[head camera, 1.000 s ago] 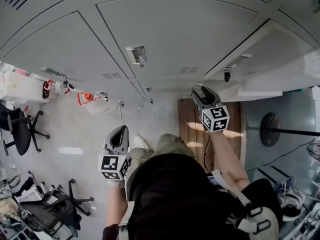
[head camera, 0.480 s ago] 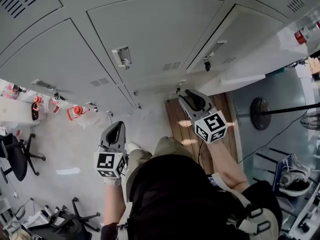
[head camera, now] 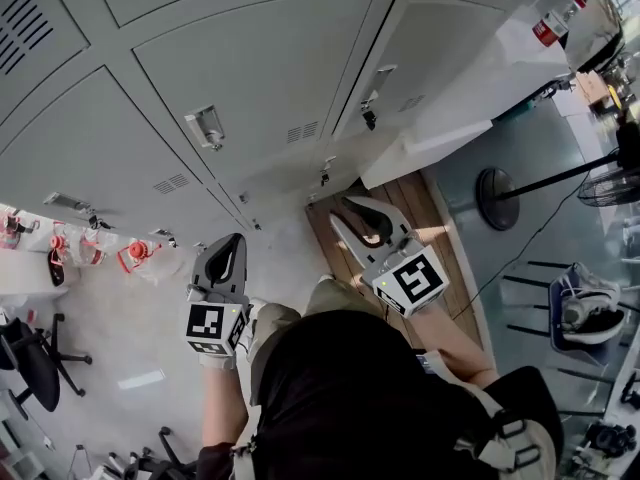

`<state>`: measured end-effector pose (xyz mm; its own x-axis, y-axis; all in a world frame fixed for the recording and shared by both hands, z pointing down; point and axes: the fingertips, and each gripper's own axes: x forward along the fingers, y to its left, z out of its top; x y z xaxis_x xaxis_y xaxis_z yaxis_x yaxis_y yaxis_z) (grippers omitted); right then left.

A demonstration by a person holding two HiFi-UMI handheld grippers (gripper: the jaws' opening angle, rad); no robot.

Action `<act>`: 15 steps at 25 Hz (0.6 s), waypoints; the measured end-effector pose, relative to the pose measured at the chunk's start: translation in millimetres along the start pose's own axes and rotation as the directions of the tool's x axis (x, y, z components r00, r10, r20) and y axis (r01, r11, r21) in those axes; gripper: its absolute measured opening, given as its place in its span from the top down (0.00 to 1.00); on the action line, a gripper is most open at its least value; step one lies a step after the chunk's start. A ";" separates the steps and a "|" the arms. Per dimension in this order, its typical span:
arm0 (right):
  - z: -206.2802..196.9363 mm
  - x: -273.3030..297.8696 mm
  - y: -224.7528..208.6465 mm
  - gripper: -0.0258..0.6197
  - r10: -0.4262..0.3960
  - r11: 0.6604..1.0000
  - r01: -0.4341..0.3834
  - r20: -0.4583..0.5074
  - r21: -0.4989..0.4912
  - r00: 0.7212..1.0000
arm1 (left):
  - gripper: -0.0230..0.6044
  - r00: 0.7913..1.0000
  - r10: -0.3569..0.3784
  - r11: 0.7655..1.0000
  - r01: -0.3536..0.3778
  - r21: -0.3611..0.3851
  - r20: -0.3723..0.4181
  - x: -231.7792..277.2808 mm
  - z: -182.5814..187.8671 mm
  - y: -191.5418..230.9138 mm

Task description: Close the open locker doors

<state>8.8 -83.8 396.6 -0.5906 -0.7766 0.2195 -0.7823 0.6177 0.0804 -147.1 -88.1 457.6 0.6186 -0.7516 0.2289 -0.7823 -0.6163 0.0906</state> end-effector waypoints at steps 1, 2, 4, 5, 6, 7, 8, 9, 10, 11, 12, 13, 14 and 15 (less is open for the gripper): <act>2.2 -3.0 2.8 0.81 -0.010 1.000 0.010 0.002 -0.007 1.000 | 0.95 1.000 -0.016 1.000 0.016 0.015 0.008 2.1 4.6 -3.5; 4.3 -6.1 5.2 0.81 -0.021 1.000 0.021 0.006 -0.015 1.000 | 0.95 0.999 -0.031 0.999 0.030 0.031 0.015 4.0 9.1 -7.1; 9.4 -13.0 9.0 0.81 -0.038 0.999 0.038 0.022 -0.028 0.999 | 0.95 0.998 -0.060 0.996 0.057 0.066 0.033 7.6 18.7 -14.3; 11.9 -16.5 10.5 0.81 -0.043 0.999 0.044 0.030 -0.032 0.999 | 0.95 0.996 -0.076 0.994 0.073 0.081 0.043 9.4 23.2 -18.0; 14.0 -20.0 11.8 0.81 -0.047 0.998 0.048 0.037 -0.035 0.998 | 0.95 0.994 -0.097 0.992 0.092 0.090 0.052 11.0 27.2 -21.9; 15.5 -23.7 12.8 0.81 -0.050 0.998 0.052 0.042 -0.036 0.998 | 0.95 0.991 -0.120 0.989 0.114 0.094 0.061 12.3 31.0 -26.2; 16.8 -27.3 13.6 0.81 -0.054 0.998 0.056 0.046 -0.035 0.997 | 0.95 0.987 -0.145 0.986 0.138 0.097 0.068 13.3 34.8 -30.8; 18.6 -31.0 14.3 0.81 -0.060 0.998 0.062 0.054 -0.032 0.997 | 0.95 0.983 -0.166 0.982 0.158 0.101 0.072 13.9 38.5 -35.2; 20.4 -34.5 14.7 0.81 -0.065 0.997 0.067 0.063 -0.026 0.996 | 0.95 0.981 -0.180 0.979 0.172 0.106 0.071 14.3 41.9 -39.0; 21.5 -37.9 15.0 0.81 -0.071 0.997 0.072 0.071 -0.019 0.995 | 0.95 0.980 -0.188 0.977 0.180 0.115 0.066 14.7 44.5 -41.7; 22.1 -41.1 15.2 0.81 -0.076 0.997 0.077 0.075 -0.011 0.994 | 0.95 0.979 -0.192 0.975 0.183 0.130 0.064 15.4 46.1 -43.2; 22.3 -43.9 15.4 0.81 -0.081 0.997 0.081 0.079 -0.004 0.994 | 0.95 0.978 -0.196 0.972 0.184 0.147 0.066 16.0 46.6 -43.7; 22.5 -46.5 15.4 0.81 -0.085 0.996 0.085 0.084 0.002 0.993 | 0.95 0.977 -0.200 0.969 0.187 0.159 0.068 16.4 47.0 -44.4; 22.5 -48.9 15.3 0.81 -0.090 0.996 0.090 0.089 0.006 0.992 | 0.95 0.976 -0.205 0.968 0.192 0.162 0.067 16.4 47.9 -45.9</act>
<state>21.2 -39.2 365.2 -0.5329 -0.8370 0.1242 -0.8334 0.5446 0.0942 -97.6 -83.3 410.7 0.7694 -0.6232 0.1399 -0.6264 -0.7791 -0.0256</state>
